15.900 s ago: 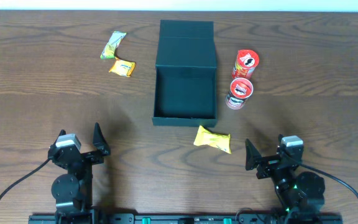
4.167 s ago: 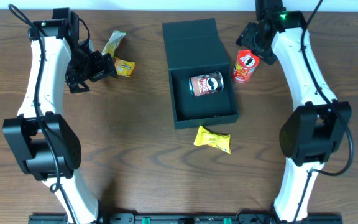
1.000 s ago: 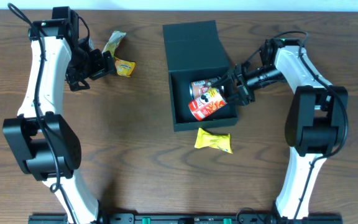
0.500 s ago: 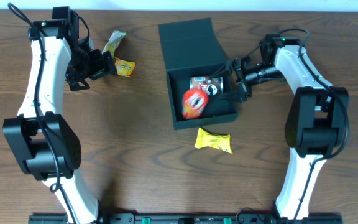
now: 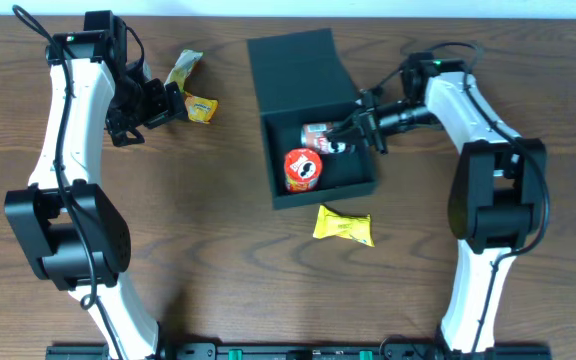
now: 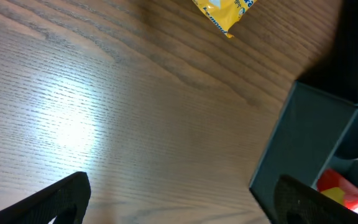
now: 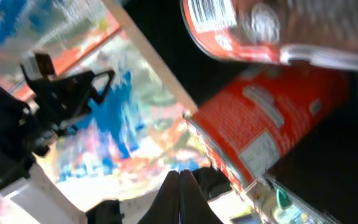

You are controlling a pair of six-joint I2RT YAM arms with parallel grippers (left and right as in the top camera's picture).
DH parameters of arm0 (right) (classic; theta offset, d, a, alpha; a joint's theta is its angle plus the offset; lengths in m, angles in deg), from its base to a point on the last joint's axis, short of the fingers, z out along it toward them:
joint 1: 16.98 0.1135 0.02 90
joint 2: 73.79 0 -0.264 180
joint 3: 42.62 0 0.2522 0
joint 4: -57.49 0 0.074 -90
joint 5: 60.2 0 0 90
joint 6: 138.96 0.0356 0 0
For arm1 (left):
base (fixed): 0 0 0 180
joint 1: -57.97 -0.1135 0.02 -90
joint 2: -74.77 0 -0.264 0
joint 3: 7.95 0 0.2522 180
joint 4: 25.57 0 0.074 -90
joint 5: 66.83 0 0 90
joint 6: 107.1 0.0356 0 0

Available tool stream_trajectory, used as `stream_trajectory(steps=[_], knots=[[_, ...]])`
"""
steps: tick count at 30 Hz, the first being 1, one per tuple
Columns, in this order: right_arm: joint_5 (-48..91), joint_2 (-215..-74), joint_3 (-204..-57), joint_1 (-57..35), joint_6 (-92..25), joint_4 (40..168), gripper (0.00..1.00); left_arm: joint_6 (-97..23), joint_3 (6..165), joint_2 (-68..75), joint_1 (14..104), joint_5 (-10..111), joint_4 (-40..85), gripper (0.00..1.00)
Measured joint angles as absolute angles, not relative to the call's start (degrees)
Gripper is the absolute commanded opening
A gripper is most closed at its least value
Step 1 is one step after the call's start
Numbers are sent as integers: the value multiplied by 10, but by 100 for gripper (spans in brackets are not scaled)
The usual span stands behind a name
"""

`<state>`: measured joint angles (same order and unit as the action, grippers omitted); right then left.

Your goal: Pack container

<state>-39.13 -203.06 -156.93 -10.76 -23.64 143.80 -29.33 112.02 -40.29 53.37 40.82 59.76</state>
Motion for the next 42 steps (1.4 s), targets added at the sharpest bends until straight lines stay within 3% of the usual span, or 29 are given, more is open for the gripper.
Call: stream_trajectory(steps=[7,16,21,27,35,42], knots=[[-387,-2031,-1569,-87,-287,1488,1,-297,1120,-403,534,408,598,95],[-360,-2019,-1579,-142,-370,1530,2,-308,1120,-403,534,408,598,96],[-170,-1902,-1610,-137,-458,1544,1,-308,1120,-403,534,408,598,96],[-143,-1767,-1622,-137,-589,1601,2,-309,1120,-403,534,408,598,95],[-217,-1738,-1418,-144,-619,1494,1,-311,1120,-403,534,409,616,95],[-233,-1738,-1281,-140,-442,1284,2,-321,1120,-403,534,410,619,95]])
